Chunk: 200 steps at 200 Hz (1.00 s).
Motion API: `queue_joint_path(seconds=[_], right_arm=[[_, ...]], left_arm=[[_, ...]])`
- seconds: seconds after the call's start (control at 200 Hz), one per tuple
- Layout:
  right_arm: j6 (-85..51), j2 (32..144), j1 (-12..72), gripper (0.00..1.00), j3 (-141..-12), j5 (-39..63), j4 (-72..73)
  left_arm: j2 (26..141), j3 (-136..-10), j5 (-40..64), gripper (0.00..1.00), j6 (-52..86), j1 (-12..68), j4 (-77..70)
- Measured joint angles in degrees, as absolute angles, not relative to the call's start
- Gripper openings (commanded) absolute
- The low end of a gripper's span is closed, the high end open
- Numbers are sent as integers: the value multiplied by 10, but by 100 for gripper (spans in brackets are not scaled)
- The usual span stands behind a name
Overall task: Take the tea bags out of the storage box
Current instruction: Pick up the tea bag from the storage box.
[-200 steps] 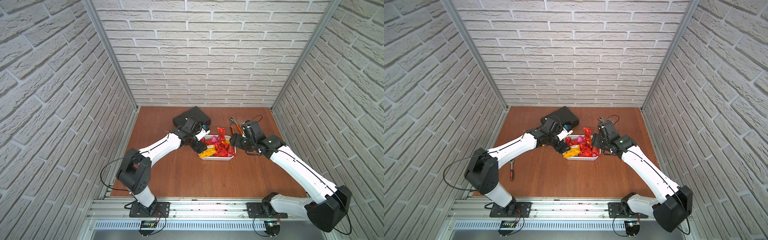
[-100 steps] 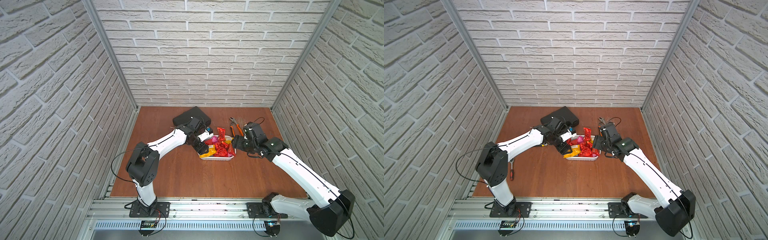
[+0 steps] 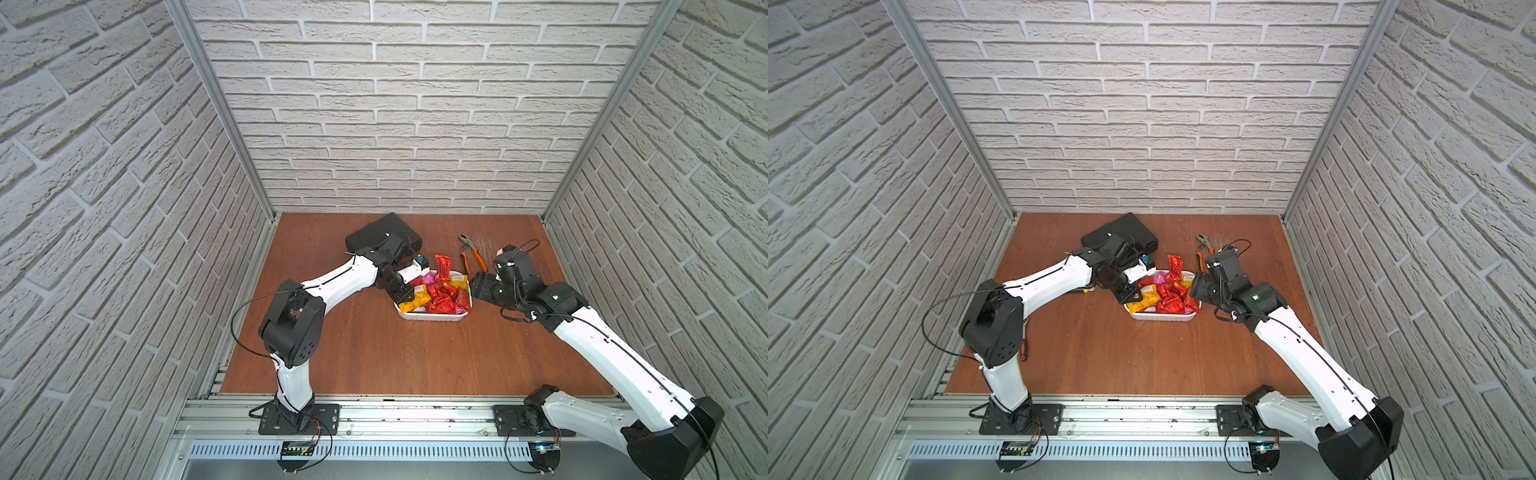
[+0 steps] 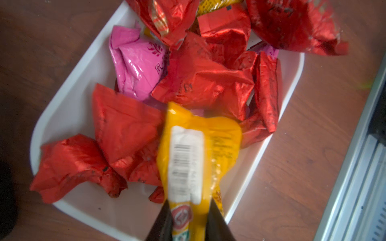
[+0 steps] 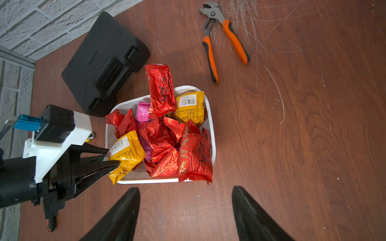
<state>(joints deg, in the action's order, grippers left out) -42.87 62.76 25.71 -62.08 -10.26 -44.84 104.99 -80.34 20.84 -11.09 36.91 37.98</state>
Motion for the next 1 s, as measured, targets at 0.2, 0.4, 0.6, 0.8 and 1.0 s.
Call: queue_joint_path(seconds=[0.2,0.4,0.6,0.8,1.0], right_arm=[[-424,625,257,74,-621,-100,-448],[-427,640,259,74,-615,-4,-406],[-439,681,290,74,-568,115,-283],[-444,730,324,73,-560,196,-181],[-440,755,347,65,-562,219,-142]], left_arm=[[1031,-802,216,0,-112,369,389],[920,-728,219,0,-75,369,342],[793,-616,218,0,-11,370,232],[771,-581,214,0,14,370,182],[771,-573,215,0,19,370,156]])
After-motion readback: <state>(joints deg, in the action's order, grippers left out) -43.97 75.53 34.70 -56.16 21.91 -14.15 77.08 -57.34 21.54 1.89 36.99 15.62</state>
